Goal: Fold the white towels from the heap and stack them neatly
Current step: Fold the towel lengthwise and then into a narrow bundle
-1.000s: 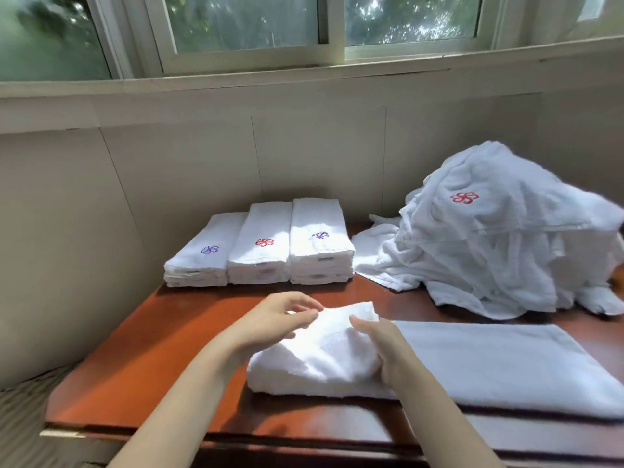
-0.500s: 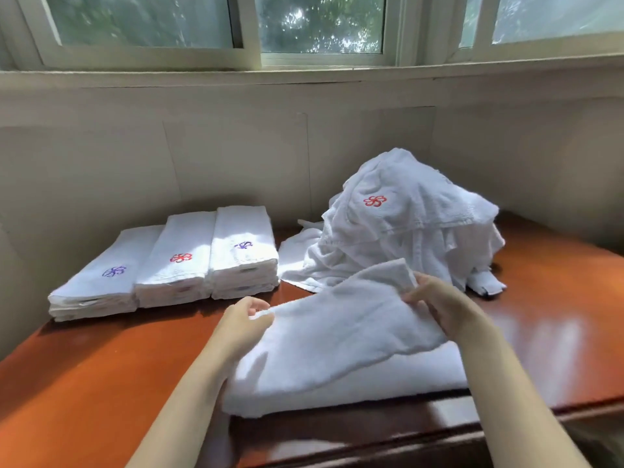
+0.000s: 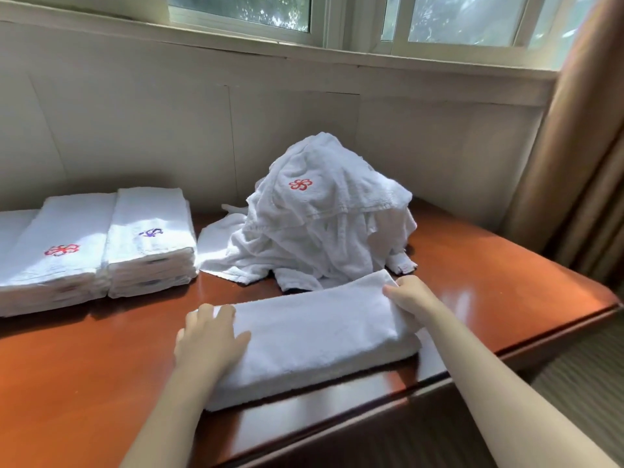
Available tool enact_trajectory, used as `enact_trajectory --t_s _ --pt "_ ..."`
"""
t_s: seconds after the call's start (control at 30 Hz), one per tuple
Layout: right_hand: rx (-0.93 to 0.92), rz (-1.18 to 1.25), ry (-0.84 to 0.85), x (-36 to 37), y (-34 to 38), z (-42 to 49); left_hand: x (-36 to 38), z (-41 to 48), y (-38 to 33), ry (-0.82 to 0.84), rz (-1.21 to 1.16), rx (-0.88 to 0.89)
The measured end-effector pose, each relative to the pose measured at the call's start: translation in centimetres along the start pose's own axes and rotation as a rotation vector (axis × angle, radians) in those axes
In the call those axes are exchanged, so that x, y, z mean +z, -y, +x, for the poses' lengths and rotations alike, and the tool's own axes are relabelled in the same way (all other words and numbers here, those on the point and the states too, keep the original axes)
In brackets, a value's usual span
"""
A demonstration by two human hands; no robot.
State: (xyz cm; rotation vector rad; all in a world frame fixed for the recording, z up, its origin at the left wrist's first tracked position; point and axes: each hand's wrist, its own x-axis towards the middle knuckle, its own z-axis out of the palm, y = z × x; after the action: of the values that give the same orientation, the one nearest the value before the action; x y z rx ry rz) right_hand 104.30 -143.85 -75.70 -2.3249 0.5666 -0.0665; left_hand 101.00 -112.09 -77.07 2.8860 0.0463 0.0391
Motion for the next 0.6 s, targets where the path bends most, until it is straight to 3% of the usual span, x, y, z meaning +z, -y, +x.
enact_trajectory --t_s 0.13,0.27,0.4,0.6 --pt "0.088 0.305 0.089 -1.2 1.2 -0.3 -0.8 -0.2 0.2 -0.008 -0.050 -0.160" --pt "-0.009 -0.090 0.101 0.4 0.3 -1.1 -1.2 -0.3 0.4 0.004 -0.137 -0.271" --pt "-0.133 -0.240 0.032 1.2 -0.4 -1.7 -1.3 -0.1 1.2 0.016 -0.169 -0.271" --pt "-0.040 -0.694 -0.026 2.5 0.3 -2.5 -2.1 -0.1 2.3 0.135 -0.209 -0.322"
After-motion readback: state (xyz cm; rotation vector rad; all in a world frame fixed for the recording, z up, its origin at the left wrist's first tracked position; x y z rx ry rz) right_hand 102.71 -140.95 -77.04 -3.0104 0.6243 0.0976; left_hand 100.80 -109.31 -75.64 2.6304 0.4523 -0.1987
